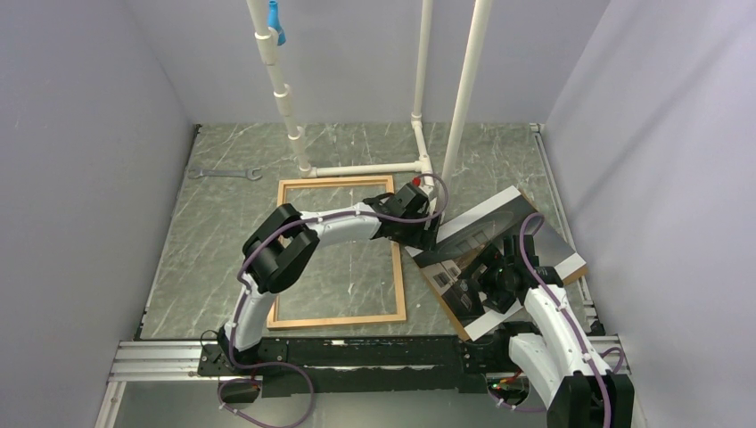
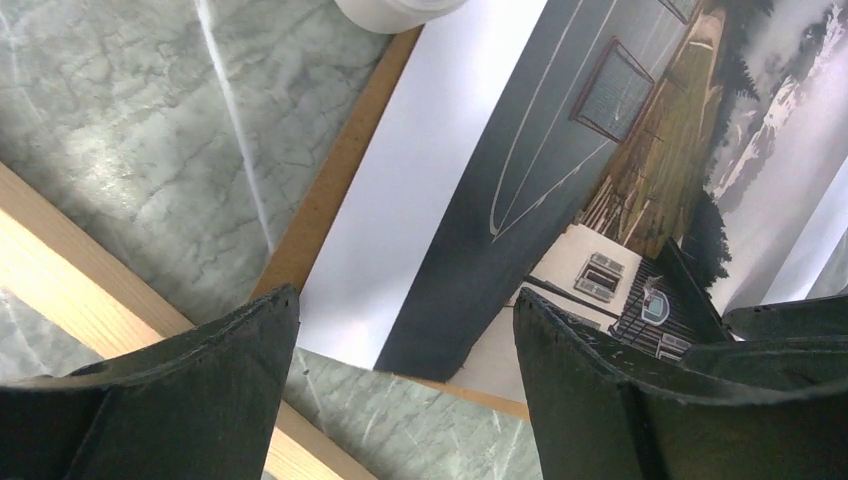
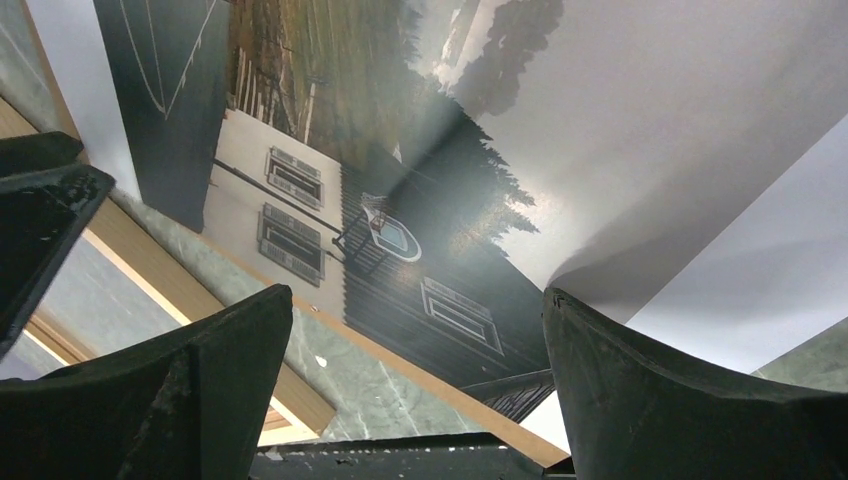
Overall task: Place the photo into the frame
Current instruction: Pick up the photo at the center of the board.
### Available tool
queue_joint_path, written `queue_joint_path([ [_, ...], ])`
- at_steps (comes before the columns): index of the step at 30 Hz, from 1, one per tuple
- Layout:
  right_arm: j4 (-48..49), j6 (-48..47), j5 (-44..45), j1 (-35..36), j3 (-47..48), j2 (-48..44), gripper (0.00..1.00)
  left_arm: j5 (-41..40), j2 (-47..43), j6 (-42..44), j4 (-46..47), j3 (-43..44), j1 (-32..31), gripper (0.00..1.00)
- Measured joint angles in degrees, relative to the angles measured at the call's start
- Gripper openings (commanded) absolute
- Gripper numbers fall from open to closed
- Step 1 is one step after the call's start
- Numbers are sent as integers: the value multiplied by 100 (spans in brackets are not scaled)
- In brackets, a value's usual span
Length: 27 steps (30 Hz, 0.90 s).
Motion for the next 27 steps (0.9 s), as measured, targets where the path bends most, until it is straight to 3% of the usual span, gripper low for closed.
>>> queue_joint_path([
  [11,44,-7,-87,0,-2,7,96,404,-13,-238,343,-179,-136,82],
  [17,46,-11,-107,0,-2,0,96,988,-269,-776,1394,-927,-42,82],
  [23,39,-11,-118,0,-2,-79,96,1707,-538,-1888,3112,-2083,76,82],
  [27,39,-13,-118,0,-2,-140,96,1917,-555,-2361,3753,-2391,131,82],
])
